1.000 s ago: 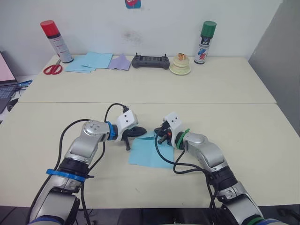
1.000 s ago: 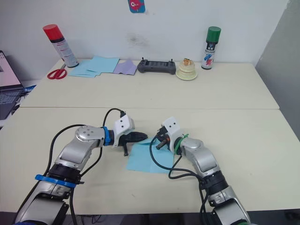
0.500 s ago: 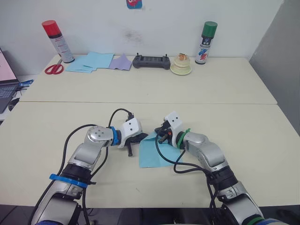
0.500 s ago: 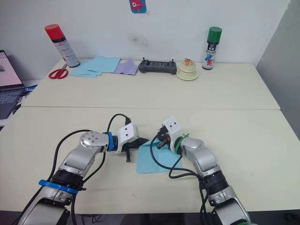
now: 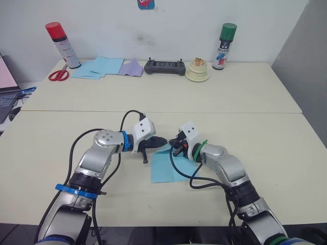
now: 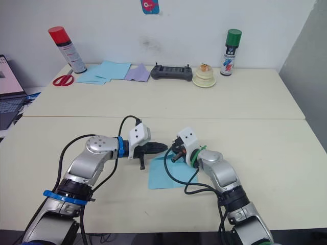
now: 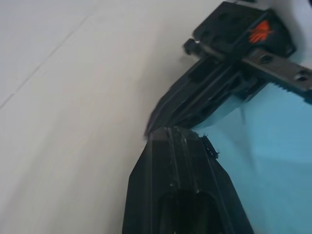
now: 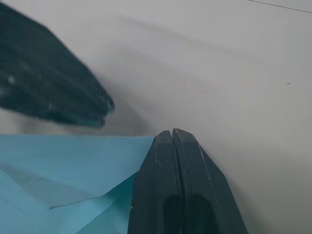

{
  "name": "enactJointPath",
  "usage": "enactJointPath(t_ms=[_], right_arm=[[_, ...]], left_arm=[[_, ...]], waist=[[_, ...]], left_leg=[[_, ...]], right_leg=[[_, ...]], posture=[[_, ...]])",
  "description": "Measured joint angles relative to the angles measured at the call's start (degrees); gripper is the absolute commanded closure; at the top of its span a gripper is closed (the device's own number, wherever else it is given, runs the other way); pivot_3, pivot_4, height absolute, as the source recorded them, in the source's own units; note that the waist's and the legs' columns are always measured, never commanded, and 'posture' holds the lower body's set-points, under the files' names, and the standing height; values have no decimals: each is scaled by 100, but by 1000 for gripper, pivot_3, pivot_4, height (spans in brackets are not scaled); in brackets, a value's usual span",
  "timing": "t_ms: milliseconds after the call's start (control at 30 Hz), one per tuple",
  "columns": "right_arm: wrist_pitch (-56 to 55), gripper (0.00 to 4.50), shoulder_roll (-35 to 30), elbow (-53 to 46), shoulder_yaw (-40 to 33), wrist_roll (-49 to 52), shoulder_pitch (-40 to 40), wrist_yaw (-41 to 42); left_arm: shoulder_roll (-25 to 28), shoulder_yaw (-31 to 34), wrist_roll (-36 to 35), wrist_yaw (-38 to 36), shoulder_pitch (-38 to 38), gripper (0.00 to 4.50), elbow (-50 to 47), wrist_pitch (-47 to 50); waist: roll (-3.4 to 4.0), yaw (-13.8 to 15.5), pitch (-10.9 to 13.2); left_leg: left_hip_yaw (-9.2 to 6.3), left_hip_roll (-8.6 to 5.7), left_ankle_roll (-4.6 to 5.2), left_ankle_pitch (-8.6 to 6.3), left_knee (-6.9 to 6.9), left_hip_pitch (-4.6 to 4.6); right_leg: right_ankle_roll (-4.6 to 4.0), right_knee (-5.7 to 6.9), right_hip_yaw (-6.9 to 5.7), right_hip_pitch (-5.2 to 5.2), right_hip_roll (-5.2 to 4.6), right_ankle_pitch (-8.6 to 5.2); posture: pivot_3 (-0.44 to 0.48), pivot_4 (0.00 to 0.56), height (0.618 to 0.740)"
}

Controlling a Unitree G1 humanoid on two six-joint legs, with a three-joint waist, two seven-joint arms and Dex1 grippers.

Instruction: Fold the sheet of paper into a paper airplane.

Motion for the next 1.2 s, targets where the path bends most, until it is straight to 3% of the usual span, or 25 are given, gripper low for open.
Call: enactJointPath(t_ms=[133, 1200], right_arm=[[11, 4500, -9, -11, 0, 0, 1, -2], [-237, 4500, -153, -177, 258, -121, 161, 249]], left_arm=[[79, -209, 205, 2, 290, 4460, -18, -65], [-62, -339, 450, 175, 356, 4460, 187, -551]], waist=[[0, 2, 0], [0, 0, -7]], left_leg=[[-7, 6, 0, 0, -1, 0], [-3, 4, 0, 0, -1, 10]], right_leg=[[-1, 0, -6, 0, 0, 0], [0, 1, -2, 8, 0, 0]], posture=[[0, 150, 740], [0, 150, 740]])
